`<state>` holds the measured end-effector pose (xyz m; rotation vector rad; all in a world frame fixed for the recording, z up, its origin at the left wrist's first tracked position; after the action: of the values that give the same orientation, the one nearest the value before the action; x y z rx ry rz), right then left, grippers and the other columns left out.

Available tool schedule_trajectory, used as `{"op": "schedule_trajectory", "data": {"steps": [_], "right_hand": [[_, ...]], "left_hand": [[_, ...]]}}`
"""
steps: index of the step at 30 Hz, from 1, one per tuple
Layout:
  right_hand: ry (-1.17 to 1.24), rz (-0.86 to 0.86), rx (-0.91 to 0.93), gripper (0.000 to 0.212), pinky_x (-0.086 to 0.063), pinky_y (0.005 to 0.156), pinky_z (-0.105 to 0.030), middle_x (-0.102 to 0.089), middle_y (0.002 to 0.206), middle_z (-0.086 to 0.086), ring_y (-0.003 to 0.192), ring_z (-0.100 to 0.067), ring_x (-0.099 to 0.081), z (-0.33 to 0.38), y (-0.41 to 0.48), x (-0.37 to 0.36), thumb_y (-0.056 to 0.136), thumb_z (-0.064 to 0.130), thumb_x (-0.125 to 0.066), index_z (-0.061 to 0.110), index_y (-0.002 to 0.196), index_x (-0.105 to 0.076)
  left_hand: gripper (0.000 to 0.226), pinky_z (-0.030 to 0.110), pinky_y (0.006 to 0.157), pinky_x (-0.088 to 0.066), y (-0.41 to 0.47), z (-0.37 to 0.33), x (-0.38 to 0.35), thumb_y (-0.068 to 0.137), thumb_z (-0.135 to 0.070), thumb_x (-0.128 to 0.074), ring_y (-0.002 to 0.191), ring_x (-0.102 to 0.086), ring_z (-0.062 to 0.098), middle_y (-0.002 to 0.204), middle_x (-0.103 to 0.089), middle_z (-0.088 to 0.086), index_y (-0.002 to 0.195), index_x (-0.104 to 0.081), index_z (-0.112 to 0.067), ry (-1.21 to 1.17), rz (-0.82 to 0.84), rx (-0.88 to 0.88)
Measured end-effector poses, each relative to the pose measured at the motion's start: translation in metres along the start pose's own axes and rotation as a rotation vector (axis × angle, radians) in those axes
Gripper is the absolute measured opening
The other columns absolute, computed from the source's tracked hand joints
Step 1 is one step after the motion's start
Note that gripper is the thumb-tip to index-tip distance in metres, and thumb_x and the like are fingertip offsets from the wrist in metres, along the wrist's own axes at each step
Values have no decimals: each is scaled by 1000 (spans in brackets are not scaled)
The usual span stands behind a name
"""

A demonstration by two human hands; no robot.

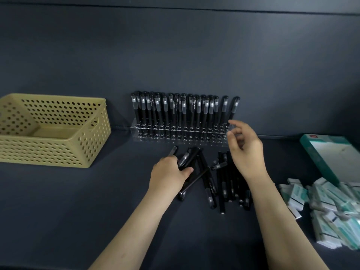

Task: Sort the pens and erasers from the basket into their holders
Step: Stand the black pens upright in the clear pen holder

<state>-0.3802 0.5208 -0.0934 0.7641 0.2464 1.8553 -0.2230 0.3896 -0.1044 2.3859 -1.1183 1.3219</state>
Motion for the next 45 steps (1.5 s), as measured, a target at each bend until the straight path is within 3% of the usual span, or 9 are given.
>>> {"op": "schedule_trajectory", "data": {"steps": [3, 8, 12, 16, 20, 24, 28, 35, 45], "right_hand": [[0, 8, -11, 30, -46, 71, -11, -61, 94, -1, 75, -12, -57, 0, 0, -2, 95, 11, -55, 21, 123, -59], [15, 8, -9, 28, -45, 70, -10, -61, 94, -3, 73, -12, -56, 3, 3, 0, 96, 11, -54, 21, 121, -59], [40, -27, -49, 25, -44, 68, -7, -62, 95, -3, 70, -3, -54, 4, 5, 7, 97, 12, -53, 19, 120, -60], [48, -56, -103, 21, -43, 66, -5, -63, 98, -3, 70, 3, -54, 3, 5, 12, 97, 12, -53, 19, 114, -63], [51, -9, -134, 19, -45, 68, -6, -65, 98, -3, 75, -3, -58, 3, 5, 12, 96, 14, -54, 23, 108, -65], [126, 117, -186, 16, -49, 75, -15, -68, 91, 2, 76, -8, -60, 9, 2, 12, 96, 18, -57, 28, 105, -66], [321, 278, -248, 22, -54, 75, -22, -71, 103, 5, 90, -10, -64, 18, 1, 11, 96, 25, -56, 27, 115, -67], [581, 458, -299, 16, -54, 72, -21, -70, 94, -9, 85, -14, -65, 26, 12, 12, 86, 3, -63, 6, 101, -69], [604, 187, -351, 22, -53, 68, -17, -72, 83, 1, 79, -8, -66, 0, 30, 30, 83, -7, -66, 12, 92, -70]], "left_hand": [[58, 34, 97, -45, -1, -1, -4, 90, -43, -61, 125, -47, 26, 134, -51, 8, 133, -48, -8, 3, -3, 0], [49, 34, 76, -54, -5, -7, -4, 92, -34, -61, 93, -63, 23, 108, -62, 6, 129, -44, -6, -15, -26, -1], [22, 33, 62, -52, -5, -11, -5, 92, -30, -59, 76, -63, 23, 86, -63, 5, 96, -54, -8, -4, 9, -31], [29, 25, 48, -33, -3, -11, -5, 93, -28, -55, 59, -45, 15, 68, -45, -1, 73, -40, -14, 26, 43, -46], [20, 25, 54, -41, 3, -10, 2, 96, -29, -51, 67, -55, 16, 97, -60, 3, 97, -58, -10, -80, 86, -55], [21, 24, 64, -44, 3, -13, 13, 98, -34, -49, 70, -56, 12, 85, -65, 0, 97, -62, -18, -281, 164, -90], [20, 26, 82, -46, 0, -29, 20, 96, -36, -53, 78, -60, 4, 74, -67, -13, 97, -69, -24, -449, 393, -199], [26, 19, 53, -36, 11, -48, 16, 98, -29, -52, 58, -46, 5, 61, -52, -11, 101, -70, -11, -674, 518, -255], [16, 17, 47, -35, 34, -32, 15, 93, -24, -61, 54, -44, 6, 69, -56, -2, 95, -65, -8, -887, 405, -83]]}}
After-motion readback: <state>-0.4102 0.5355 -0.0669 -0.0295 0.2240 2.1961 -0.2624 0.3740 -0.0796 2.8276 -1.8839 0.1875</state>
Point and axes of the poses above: each hand's wrist, its own y-axis towards the middle knuckle, its own x-axis out of the back of the hand, z = x × y, the point moved 3 cm from there along y, towards the middle knuckle
